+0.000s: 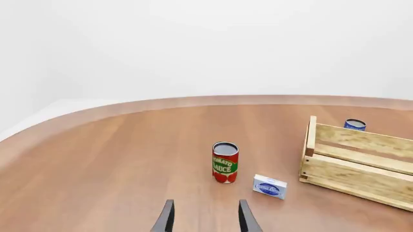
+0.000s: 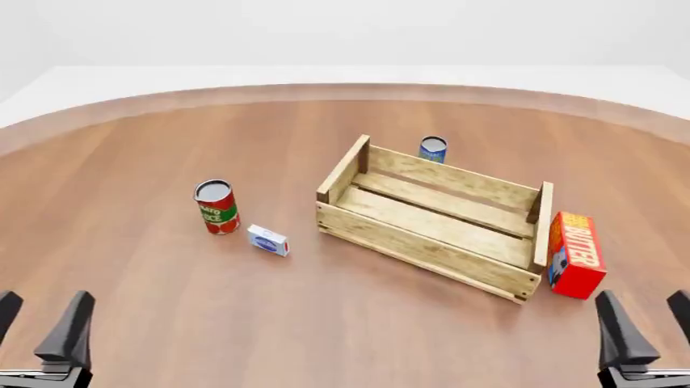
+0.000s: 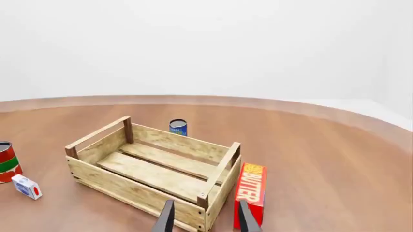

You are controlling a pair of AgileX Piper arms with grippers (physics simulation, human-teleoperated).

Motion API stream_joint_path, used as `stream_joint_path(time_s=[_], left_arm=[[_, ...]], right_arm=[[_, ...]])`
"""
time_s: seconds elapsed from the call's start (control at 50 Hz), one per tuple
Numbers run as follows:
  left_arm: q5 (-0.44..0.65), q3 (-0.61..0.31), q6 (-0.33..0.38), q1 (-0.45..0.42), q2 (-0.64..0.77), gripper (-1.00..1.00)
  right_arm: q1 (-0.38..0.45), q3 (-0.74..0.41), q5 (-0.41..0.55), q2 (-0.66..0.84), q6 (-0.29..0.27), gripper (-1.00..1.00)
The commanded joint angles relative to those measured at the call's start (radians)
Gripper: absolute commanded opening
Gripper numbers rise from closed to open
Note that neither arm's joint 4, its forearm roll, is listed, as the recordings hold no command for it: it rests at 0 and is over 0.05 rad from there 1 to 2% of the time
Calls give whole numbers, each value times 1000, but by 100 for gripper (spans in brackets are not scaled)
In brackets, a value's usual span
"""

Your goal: Pick up the butter and put it in the tray.

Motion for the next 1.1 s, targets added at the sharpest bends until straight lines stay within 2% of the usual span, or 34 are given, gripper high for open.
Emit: stream_joint_path(time_s=[0.02, 0.26, 0.4, 0.42, 0.88, 1.1], left_arm=[[0, 0, 0, 0, 0, 100], [0, 0, 0, 0, 0, 100], [0, 0, 0, 0, 0, 100], [0, 0, 0, 0, 0, 100], [0, 0, 0, 0, 0, 100], [0, 0, 0, 0, 0, 100]], right_arm=[[-3, -9, 5, 2, -1, 100], [-10, -29, 34, 3, -11, 100], [-46, -56, 53, 34, -13, 100], [-60, -53, 40, 61, -32, 100], [-120, -50, -5, 183, -32, 100], [-175, -34, -82, 287, -29, 100]])
